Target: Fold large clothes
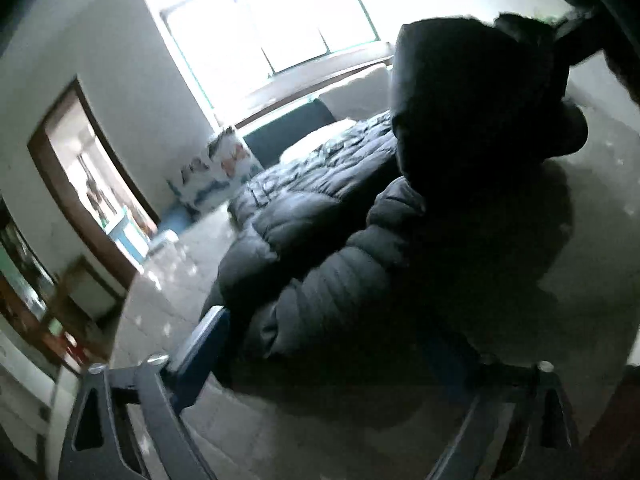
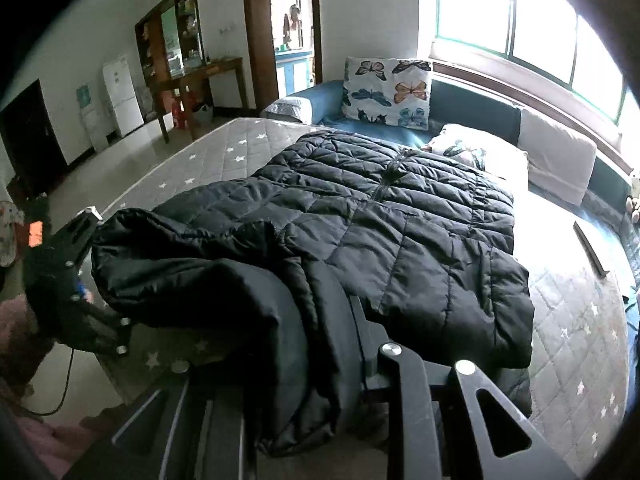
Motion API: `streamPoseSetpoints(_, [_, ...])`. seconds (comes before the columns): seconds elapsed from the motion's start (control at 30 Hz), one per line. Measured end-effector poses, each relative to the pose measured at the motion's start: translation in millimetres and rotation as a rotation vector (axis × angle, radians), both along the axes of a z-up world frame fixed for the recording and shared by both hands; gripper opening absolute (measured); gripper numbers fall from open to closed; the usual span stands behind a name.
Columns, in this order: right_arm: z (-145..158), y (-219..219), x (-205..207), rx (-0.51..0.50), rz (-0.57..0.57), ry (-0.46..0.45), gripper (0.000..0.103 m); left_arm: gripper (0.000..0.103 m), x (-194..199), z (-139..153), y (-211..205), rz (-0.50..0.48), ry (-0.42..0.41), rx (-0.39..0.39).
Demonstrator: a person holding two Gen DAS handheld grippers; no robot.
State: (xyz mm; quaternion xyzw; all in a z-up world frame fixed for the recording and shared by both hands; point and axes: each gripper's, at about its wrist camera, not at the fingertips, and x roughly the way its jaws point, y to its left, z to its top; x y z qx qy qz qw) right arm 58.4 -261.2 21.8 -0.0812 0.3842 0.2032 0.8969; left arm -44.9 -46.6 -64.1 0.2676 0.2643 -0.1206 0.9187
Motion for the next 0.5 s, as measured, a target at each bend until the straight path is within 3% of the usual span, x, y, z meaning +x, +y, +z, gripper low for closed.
streamPoseSetpoints(0.03, [-0.7, -1.3, -3.3, 0.008, -0.004, -0.010, 0.025, 0.062, 1.7, -2.7, -2.0, -0.013, -0.002, 0.012])
streamPoseSetpoints(0.1, [-1.3, -2.0, -12.1, 0.015, -0.003, -0.030, 0.023, 0.048, -4.4, -6.6, -7.0, -0.011, -0.033, 0.043])
streamPoseSetpoints(0.2, [-1.3, -1.6, -30.0, 0.011, 0.002, -0.071, 0.020, 0.042, -20.8, -3.2, -4.7, -0.011, -0.047, -0.006])
streamPoseSetpoints(0.5, [16.9, 4.9, -91.8, -0.010, 0.086, -0.153, 0.018, 0.039, -88.2, 13.2, 12.0, -0.033, -0.043, -0.140])
